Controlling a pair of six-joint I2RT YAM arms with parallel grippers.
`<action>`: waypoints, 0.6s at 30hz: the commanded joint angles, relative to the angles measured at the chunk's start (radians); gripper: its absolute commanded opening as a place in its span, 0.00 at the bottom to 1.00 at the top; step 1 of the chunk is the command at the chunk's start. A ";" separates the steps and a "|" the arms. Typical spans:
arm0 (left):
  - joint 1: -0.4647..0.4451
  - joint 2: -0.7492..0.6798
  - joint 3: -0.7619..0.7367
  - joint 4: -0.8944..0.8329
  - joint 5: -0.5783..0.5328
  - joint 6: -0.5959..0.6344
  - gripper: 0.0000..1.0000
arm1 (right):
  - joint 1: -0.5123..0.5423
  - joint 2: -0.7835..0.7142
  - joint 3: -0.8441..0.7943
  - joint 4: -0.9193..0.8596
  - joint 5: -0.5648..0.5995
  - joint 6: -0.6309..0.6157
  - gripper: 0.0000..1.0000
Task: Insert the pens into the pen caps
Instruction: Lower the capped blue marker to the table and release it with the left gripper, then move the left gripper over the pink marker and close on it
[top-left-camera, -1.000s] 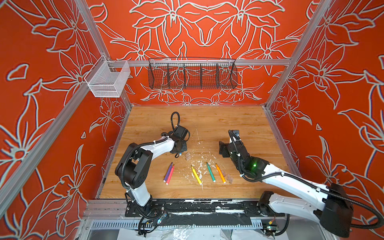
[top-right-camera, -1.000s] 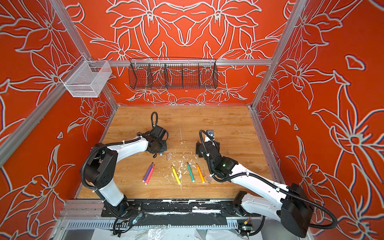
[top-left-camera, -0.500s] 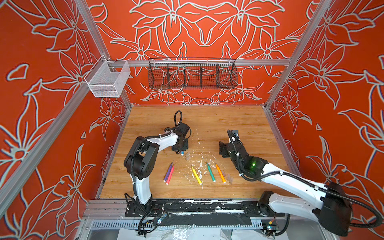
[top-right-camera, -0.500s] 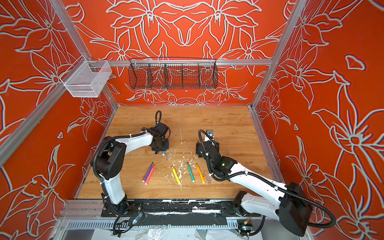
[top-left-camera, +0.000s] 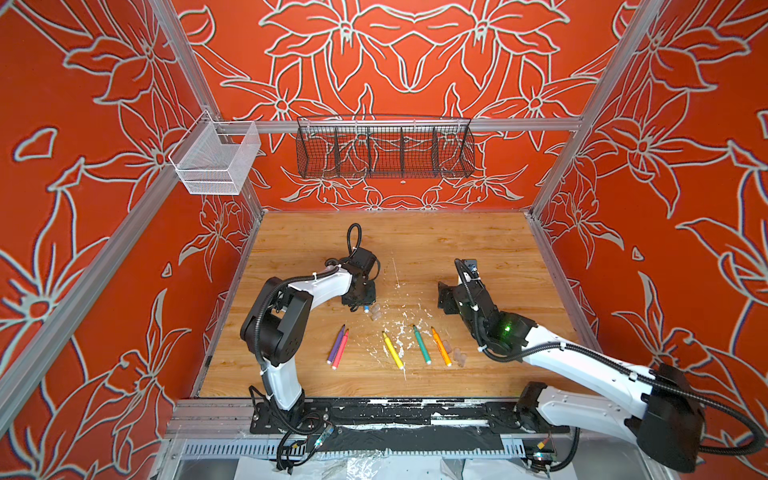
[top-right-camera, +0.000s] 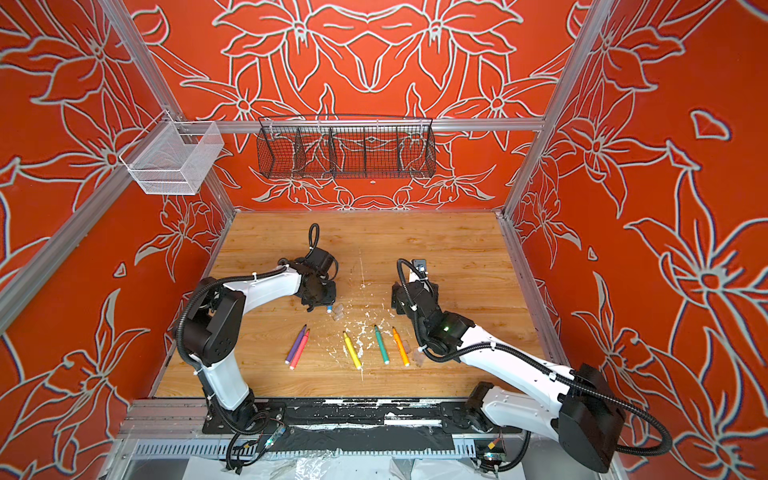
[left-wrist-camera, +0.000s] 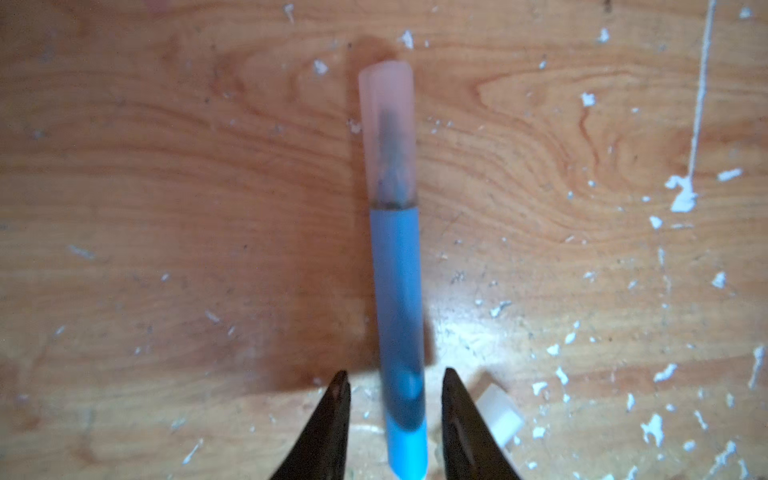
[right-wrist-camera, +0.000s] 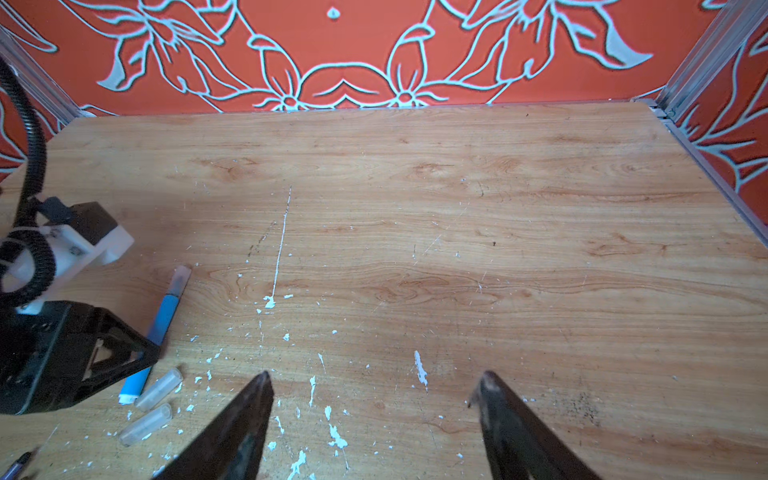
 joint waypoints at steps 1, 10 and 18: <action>0.004 -0.111 -0.034 0.021 0.017 0.027 0.35 | -0.008 -0.001 0.024 -0.014 -0.003 0.006 0.79; -0.041 -0.484 -0.247 0.006 0.149 -0.042 0.35 | -0.010 -0.009 0.022 -0.015 -0.013 0.011 0.79; -0.269 -0.851 -0.569 -0.097 -0.135 -0.215 0.34 | -0.010 -0.026 0.022 -0.016 -0.009 0.016 0.79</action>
